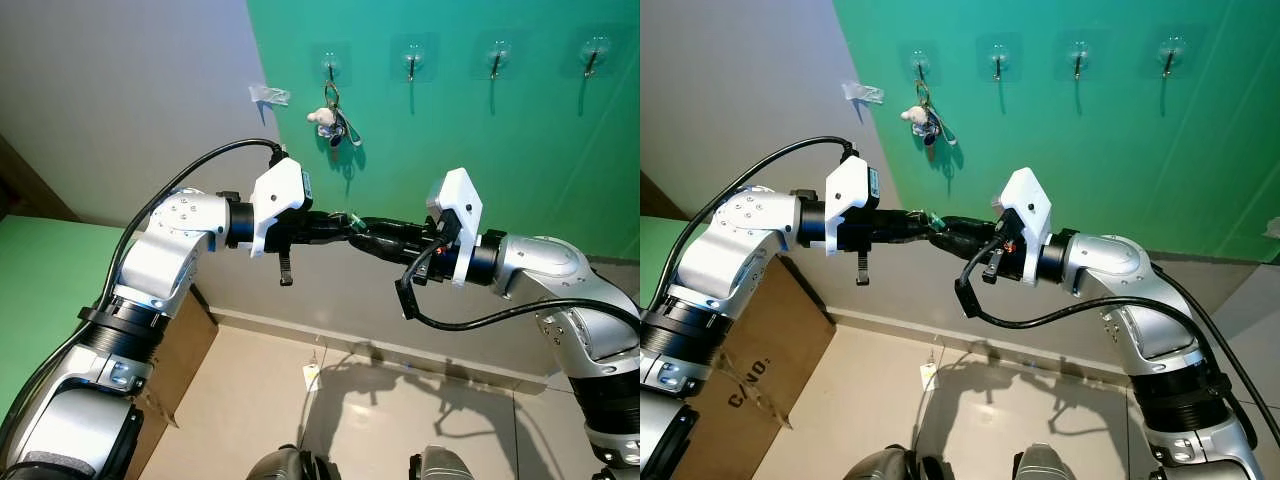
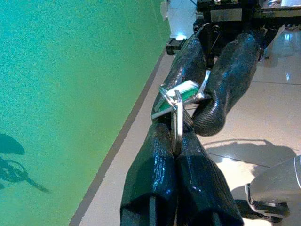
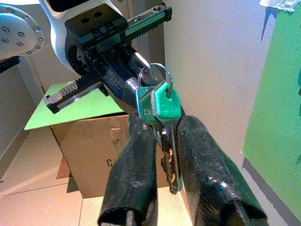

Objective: Hang keys on a hook

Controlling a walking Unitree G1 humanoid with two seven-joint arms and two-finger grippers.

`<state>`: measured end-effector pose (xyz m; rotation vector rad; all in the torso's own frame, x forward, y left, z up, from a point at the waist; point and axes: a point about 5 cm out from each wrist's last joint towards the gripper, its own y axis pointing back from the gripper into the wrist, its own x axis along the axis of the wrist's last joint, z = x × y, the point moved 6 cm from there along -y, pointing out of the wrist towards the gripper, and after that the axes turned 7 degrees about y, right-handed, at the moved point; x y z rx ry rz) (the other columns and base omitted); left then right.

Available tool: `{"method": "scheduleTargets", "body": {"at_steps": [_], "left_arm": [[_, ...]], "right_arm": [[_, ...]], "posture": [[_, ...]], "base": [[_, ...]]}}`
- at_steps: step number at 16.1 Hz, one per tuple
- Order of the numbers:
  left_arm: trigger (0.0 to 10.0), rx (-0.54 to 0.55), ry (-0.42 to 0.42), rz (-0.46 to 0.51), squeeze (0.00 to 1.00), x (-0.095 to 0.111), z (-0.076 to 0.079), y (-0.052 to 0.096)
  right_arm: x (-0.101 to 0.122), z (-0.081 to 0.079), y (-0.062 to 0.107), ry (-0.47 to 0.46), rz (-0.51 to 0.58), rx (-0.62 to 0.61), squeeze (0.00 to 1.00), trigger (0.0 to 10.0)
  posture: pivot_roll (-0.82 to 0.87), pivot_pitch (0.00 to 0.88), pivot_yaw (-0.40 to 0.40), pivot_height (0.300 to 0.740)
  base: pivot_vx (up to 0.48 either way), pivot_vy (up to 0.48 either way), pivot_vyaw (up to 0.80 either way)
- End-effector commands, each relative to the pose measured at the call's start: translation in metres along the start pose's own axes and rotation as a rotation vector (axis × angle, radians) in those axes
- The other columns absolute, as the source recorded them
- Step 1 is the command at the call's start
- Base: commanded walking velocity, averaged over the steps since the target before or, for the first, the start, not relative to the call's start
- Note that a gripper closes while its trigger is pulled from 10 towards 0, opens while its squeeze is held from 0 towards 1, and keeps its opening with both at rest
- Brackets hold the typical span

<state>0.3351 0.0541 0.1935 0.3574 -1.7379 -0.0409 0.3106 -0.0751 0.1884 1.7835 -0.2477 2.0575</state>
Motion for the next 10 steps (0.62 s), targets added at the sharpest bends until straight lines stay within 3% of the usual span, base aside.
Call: {"method": "scheduleTargets", "body": {"at_steps": [1, 10], "left_arm": [[0.0, 0.032, -0.016, -0.015, 0.00, 0.0003, -0.0067, 0.0042], [0.0, 0.056, -0.018, -0.019, 0.00, 0.0004, -0.0110, 0.0049]], "right_arm": [[0.0121, 0.0002, -0.0030, 0.033, 0.037, 0.011, 0.00, 0.0], [0.0162, 0.0036, -0.0020, 0.019, 0.064, -0.011, 0.00, 0.0]], "posture": [[-0.28, 0.063, 0.157, 0.717], [-0.28, 0.051, 0.161, 0.717]], "base": [[0.000, 0.000, 0.00], [0.000, 0.000, 0.00]]}}
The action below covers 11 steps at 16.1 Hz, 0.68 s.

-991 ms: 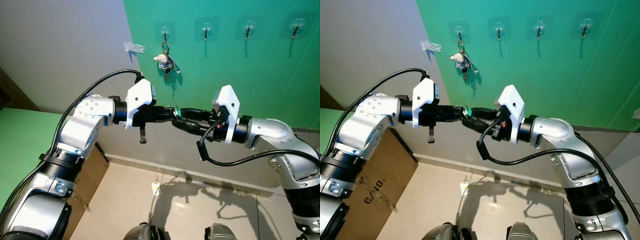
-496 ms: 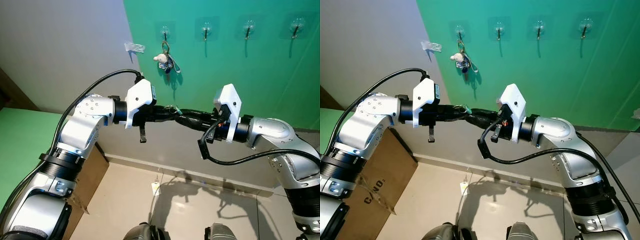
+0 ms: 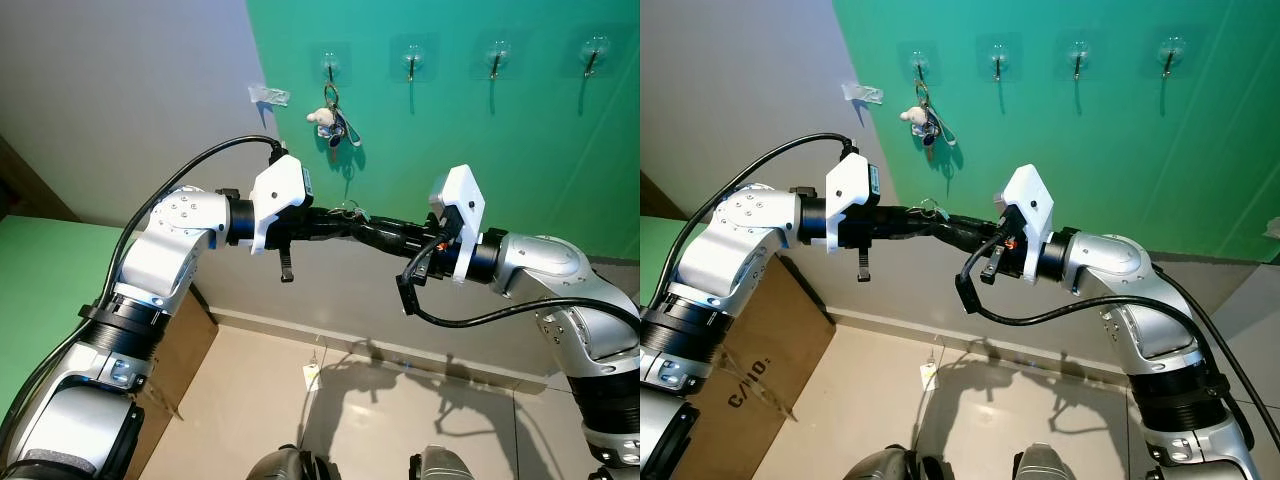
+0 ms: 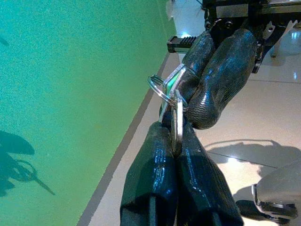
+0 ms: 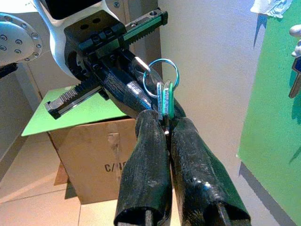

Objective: Hang keys on a hook

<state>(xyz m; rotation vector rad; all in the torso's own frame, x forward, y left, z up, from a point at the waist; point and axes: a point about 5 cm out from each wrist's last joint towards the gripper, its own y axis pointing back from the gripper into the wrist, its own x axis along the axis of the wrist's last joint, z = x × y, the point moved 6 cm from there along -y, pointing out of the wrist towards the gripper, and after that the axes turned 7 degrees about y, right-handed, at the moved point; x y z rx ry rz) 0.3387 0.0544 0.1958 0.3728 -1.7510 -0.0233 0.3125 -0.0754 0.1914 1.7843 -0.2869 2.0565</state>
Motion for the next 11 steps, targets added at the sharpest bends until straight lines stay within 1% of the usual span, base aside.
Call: {"method": "scheduleTargets", "body": {"at_steps": [1, 5, 6, 7, 8, 9, 11], "left_arm": [[0.0, 0.037, -0.007, -0.021, 0.00, -0.001, -0.008, 0.005], [0.0, 0.054, 0.019, 0.007, 0.00, 0.002, -0.011, 0.005], [10.0, 0.107, 0.038, 0.012, 0.00, 0.001, -0.019, 0.006], [10.0, 0.120, 0.036, 0.015, 0.00, 0.002, -0.021, 0.006], [10.0, 0.121, 0.032, 0.016, 0.87, 0.003, -0.021, 0.006], [10.0, 0.122, 0.032, 0.013, 1.00, 0.002, -0.022, 0.005], [10.0, 0.126, 0.036, 0.015, 1.00, 0.002, -0.022, 0.005]], "right_arm": [[0.014, 0.002, -0.002, 0.025, 0.045, 0.006, 0.00, 0.0], [0.015, 0.004, -0.002, 0.014, 0.058, -0.010, 0.00, 0.0], [0.015, 0.005, -0.002, 0.012, 0.060, -0.014, 0.00, 0.0], [0.015, 0.005, -0.002, 0.011, 0.061, -0.014, 0.00, 0.0], [0.015, 0.005, -0.002, 0.011, 0.060, -0.016, 0.00, 0.0], [0.015, 0.005, -0.002, 0.011, 0.060, -0.017, 0.00, 0.0], [0.016, 0.005, -0.002, 0.012, 0.063, -0.023, 0.00, 0.0]], "posture": [[-0.28, 0.051, 0.161, 0.717], [-0.28, 0.045, 0.161, 0.717], [-0.28, 0.044, 0.162, 0.717], [-0.28, 0.046, 0.162, 0.717], [-0.28, 0.048, 0.162, 0.717], [-0.28, 0.048, 0.162, 0.717], [-0.28, 0.051, 0.163, 0.717]], "base": [[0.000, 0.000, 0.00], [0.000, 0.000, 0.00], [0.000, 0.000, 0.00], [0.000, 0.000, 0.00], [0.000, 0.000, 0.00], [0.000, 0.000, 0.00], [0.000, 0.000, 0.00]]}}
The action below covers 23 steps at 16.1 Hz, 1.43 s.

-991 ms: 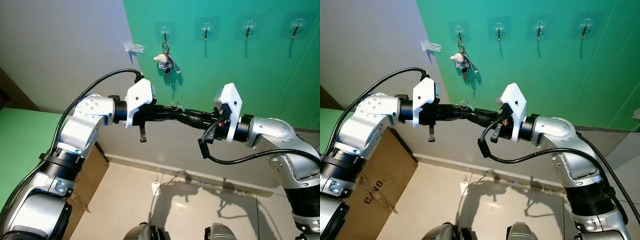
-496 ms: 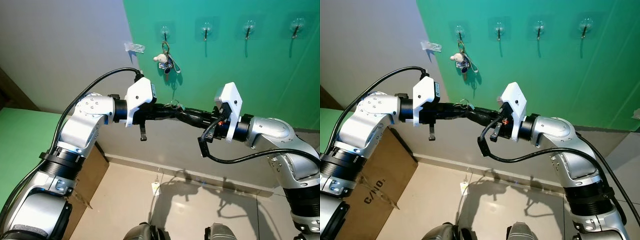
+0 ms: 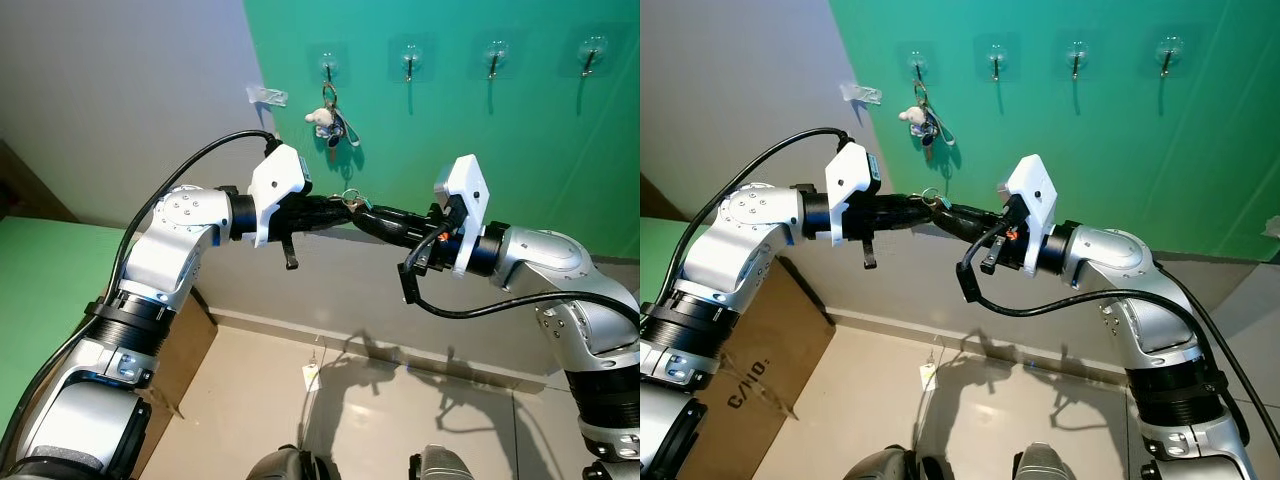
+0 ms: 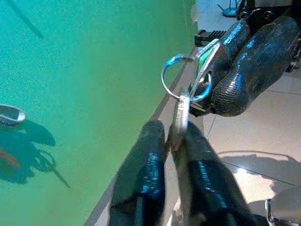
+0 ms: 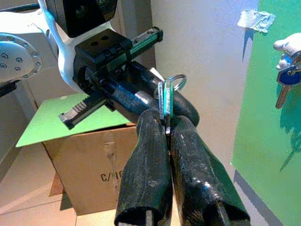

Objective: Hang keys on a hook

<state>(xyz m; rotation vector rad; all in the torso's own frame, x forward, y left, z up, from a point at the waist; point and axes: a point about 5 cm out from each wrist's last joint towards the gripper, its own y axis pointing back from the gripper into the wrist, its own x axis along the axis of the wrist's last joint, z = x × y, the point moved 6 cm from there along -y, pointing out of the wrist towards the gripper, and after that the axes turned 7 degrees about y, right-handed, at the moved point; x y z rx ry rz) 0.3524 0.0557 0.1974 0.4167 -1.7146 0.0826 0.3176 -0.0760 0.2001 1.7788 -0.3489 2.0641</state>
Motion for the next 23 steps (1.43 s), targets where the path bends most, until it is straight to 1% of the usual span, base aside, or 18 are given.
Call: {"method": "scheduleTargets", "body": {"at_steps": [1, 6, 8, 10, 11, 12, 13, 14, 16, 17, 18, 19, 21, 23], "left_arm": [[10.0, 0.038, -0.008, -0.008, 1.00, 0.003, -0.009, 0.005], [10.0, 0.034, 0.001, -0.022, 1.00, -0.001, -0.008, 0.005], [10.0, 0.047, -0.001, -0.033, 1.00, -0.004, -0.011, 0.006], [10.0, 0.101, -0.016, -0.057, 1.00, -0.008, -0.020, 0.008], [10.0, 0.128, -0.025, -0.074, 0.00, -0.010, -0.024, 0.008], [10.0, 0.153, -0.023, -0.073, 0.00, -0.012, -0.027, 0.008], [10.0, 0.188, 0.002, -0.051, 0.00, -0.012, -0.030, 0.008], [10.0, 0.200, 0.011, -0.042, 0.00, -0.011, -0.031, 0.008], [10.0, 0.299, 0.081, 0.022, 0.00, -0.012, -0.039, 0.011], [10.0, 0.324, 0.096, 0.030, 0.00, -0.014, -0.041, 0.012], [10.0, 0.360, 0.128, 0.041, 0.00, -0.022, -0.039, 0.010], [10.0, 0.361, 0.143, 0.050, 0.00, -0.024, -0.035, 0.008], [10.0, 0.355, 0.154, 0.054, 0.00, -0.027, -0.027, 0.003], [10.0, 0.364, 0.182, 0.066, 0.00, -0.031, -0.020, -0.003]], "right_arm": [[0.008, 0.000, -0.002, 0.016, 0.030, -0.002, 0.00, 0.0], [0.009, 0.003, -0.002, 0.016, 0.035, -0.021, 0.00, 0.0], [0.009, 0.007, -0.003, 0.017, 0.037, -0.037, 0.00, 0.0], [0.012, 0.021, -0.003, 0.076, 0.027, -0.105, 0.00, 0.0], [0.011, 0.033, -0.003, 0.129, 0.005, -0.169, 0.00, 0.0], [0.008, 0.042, -0.004, 0.164, -0.019, -0.214, 0.00, 0.0], [0.004, 0.049, -0.004, 0.199, -0.041, -0.259, 0.00, 0.0], [0.003, 0.051, -0.004, 0.210, -0.047, -0.278, 0.00, 0.0], [0.004, 0.066, -0.003, 0.232, -0.033, -0.398, 0.00, 0.0], [0.006, 0.070, -0.004, 0.251, -0.030, -0.428, 0.00, 0.0], [0.009, 0.077, -0.006, 0.286, -0.013, -0.492, 0.00, 0.0], [0.012, 0.078, -0.008, 0.290, 0.007, -0.514, 0.00, 0.0], [0.018, 0.075, -0.012, 0.395, 0.018, -0.524, 0.00, 0.0], [0.021, 0.074, -0.015, 0.417, 0.045, -0.556, 0.00, 0.0]], "posture": [[-0.28, 0.052, 0.163, 0.717], [-0.28, 0.055, 0.158, 0.717], [-0.28, 0.053, 0.157, 0.717], [-0.28, 0.051, 0.154, 0.717], [-0.28, 0.052, 0.152, 0.717], [-0.28, 0.052, 0.151, 0.717], [-0.28, 0.050, 0.150, 0.717], [-0.28, 0.050, 0.150, 0.717], [-0.28, 0.055, 0.151, 0.717], [-0.27, 0.057, 0.151, 0.717], [-0.27, 0.061, 0.150, 0.717], [-0.27, 0.061, 0.150, 0.717], [-0.26, 0.062, 0.146, 0.717], [-0.26, 0.059, 0.146, 0.717]], "base": [[0.000, 0.000, 0.00], [0.000, 0.000, 0.00], [0.000, 0.000, 0.00], [0.000, 0.000, 0.00], [0.000, 0.000, 0.00], [0.000, 0.000, 0.00], [0.000, 0.000, 0.00], [0.000, 0.000, 0.00], [0.000, 0.000, 0.00], [0.000, 0.000, 0.00], [0.000, 0.000, 0.00], [0.000, 0.000, 0.00], [0.000, 0.000, 0.00], [0.000, 0.000, 0.00]]}}
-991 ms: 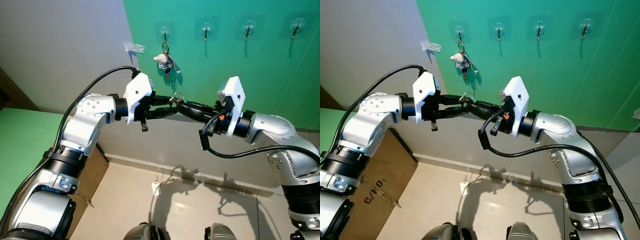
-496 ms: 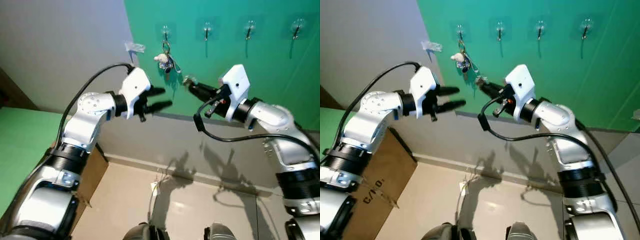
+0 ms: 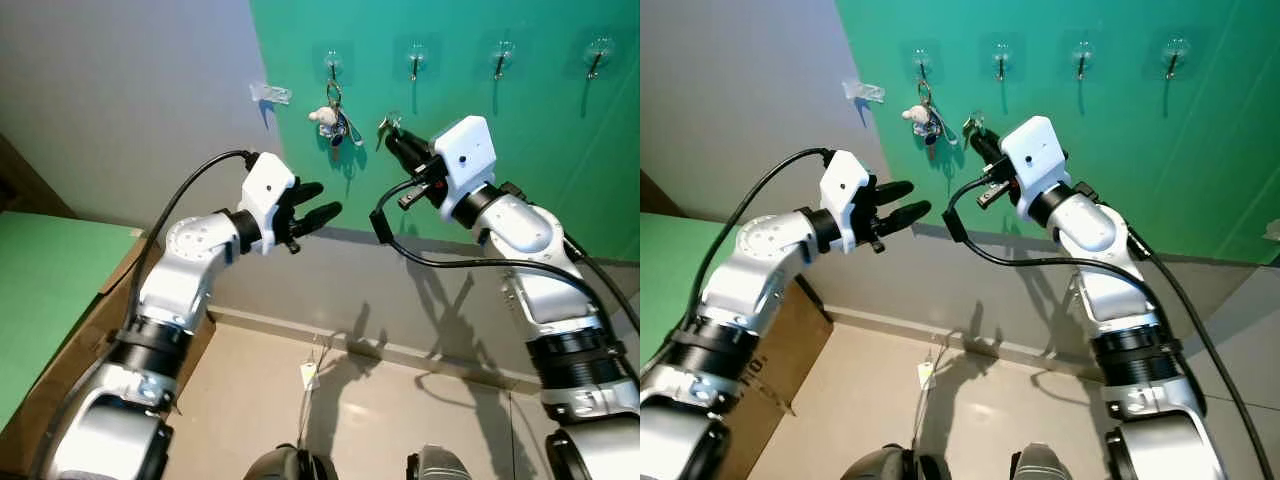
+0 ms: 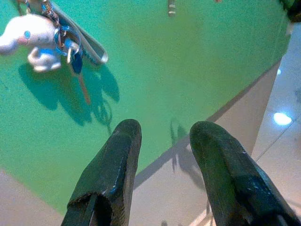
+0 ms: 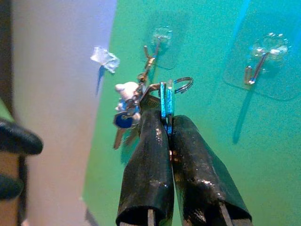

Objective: Hang keys on a hook

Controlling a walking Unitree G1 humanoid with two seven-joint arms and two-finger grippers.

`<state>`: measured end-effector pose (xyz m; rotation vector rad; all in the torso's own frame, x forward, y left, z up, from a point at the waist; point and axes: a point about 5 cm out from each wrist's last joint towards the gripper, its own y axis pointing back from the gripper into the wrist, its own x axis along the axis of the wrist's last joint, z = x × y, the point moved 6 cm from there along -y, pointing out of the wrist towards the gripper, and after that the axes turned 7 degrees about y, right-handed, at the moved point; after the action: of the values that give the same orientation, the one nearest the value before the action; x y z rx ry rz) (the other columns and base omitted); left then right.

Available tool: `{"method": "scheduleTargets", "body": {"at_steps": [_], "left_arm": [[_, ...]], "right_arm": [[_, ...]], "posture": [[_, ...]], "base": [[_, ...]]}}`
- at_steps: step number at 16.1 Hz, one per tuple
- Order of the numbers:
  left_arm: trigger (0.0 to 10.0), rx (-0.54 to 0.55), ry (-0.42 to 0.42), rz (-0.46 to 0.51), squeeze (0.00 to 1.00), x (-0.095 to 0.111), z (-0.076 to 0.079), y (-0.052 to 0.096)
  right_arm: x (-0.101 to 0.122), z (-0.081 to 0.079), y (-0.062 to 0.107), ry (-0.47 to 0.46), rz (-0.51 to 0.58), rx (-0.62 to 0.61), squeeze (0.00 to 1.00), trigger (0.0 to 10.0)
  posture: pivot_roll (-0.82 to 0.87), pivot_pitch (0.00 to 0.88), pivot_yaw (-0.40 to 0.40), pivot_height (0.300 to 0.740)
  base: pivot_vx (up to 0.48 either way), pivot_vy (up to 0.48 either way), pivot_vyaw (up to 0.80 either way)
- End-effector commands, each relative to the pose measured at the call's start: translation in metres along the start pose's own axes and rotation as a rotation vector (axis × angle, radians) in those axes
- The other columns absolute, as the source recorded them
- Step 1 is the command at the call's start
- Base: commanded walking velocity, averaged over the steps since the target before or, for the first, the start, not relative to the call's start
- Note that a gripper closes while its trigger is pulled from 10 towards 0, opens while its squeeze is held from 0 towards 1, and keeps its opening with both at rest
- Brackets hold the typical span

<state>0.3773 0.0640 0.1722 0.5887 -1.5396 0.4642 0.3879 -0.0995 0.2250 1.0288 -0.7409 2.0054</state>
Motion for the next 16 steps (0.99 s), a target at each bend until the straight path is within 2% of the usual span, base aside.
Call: {"method": "scheduleTargets", "body": {"at_steps": [1, 2, 4, 5, 8, 9, 12, 13, 16], "left_arm": [[10.0, 0.014, 0.010, -0.005, 0.00, -0.005, 0.004, 0.000], [10.0, 0.022, 0.023, -0.006, 0.00, -0.009, 0.008, -0.001], [10.0, 0.130, 0.122, 0.014, 0.00, -0.025, 0.013, -0.008], [10.0, 0.173, 0.149, 0.025, 0.00, -0.028, 0.010, -0.008], [10.0, 0.398, 0.318, 0.049, 0.00, -0.052, -0.008, 0.001], [10.0, 0.421, 0.345, 0.047, 0.00, -0.059, -0.005, 0.003], [10.0, 0.408, 0.347, 0.032, 0.00, -0.065, 0.008, 0.000], [10.0, 0.386, 0.344, 0.030, 0.00, -0.066, 0.019, -0.005], [10.0, 0.385, 0.336, 0.035, 0.00, -0.064, 0.024, -0.010]], "right_arm": [[0.009, -0.003, -0.006, 0.020, 0.034, -0.008, 0.00, 0.0], [0.009, -0.002, -0.006, 0.035, 0.041, -0.024, 0.00, 0.0], [0.007, 0.004, -0.008, 0.063, 0.057, -0.113, 0.00, 0.0], [0.006, 0.007, -0.008, 0.061, 0.055, -0.137, 0.00, 0.0], [-0.001, 0.021, -0.009, 0.060, 0.049, -0.238, 0.00, 0.0], [-0.003, 0.024, -0.010, 0.064, 0.047, -0.259, 0.00, 0.0], [-0.004, 0.028, -0.012, 0.071, 0.050, -0.285, 0.00, 0.0], [-0.001, 0.031, -0.014, 0.071, 0.059, -0.296, 0.00, 0.0], [0.004, 0.032, -0.019, 0.058, 0.086, -0.288, 0.00, 0.0]], "posture": [[-0.26, 0.057, 0.147, 0.717], [-0.26, 0.056, 0.147, 0.717], [-0.25, 0.049, 0.145, 0.717], [-0.25, 0.049, 0.143, 0.717], [-0.25, 0.045, 0.143, 0.717], [-0.25, 0.041, 0.143, 0.717], [-0.24, 0.041, 0.140, 0.717], [-0.24, 0.043, 0.139, 0.717], [-0.24, 0.053, 0.135, 0.717]], "base": [[0.000, 0.000, 0.00], [0.000, 0.000, 0.00], [0.000, 0.000, 0.00], [0.000, 0.000, 0.00], [0.000, 0.000, 0.00], [0.000, 0.000, 0.00], [0.000, 0.000, 0.00], [0.000, 0.000, 0.00], [0.000, 0.000, 0.00]]}}
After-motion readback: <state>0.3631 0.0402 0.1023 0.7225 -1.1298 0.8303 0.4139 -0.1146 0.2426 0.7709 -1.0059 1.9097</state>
